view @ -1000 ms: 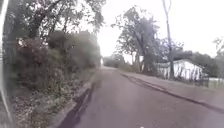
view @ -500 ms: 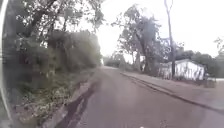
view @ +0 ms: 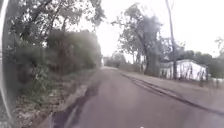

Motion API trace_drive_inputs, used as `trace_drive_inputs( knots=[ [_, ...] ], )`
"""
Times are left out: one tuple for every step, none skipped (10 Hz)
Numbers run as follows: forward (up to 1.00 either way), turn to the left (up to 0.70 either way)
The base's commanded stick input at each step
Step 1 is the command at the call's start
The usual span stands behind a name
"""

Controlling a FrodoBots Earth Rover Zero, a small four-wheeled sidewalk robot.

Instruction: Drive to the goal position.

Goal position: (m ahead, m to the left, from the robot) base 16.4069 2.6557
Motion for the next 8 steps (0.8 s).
trace_drive_inputs(
  knots=[
    [0.70, 0.01],
    [0.70, -0.01],
    [0.70, 0.01],
    [0.70, 0.01],
    [0.70, 0.01],
    [0.70, -0.01],
    [0.70, -0.01],
    [0.70, 0.01]
  ],
)
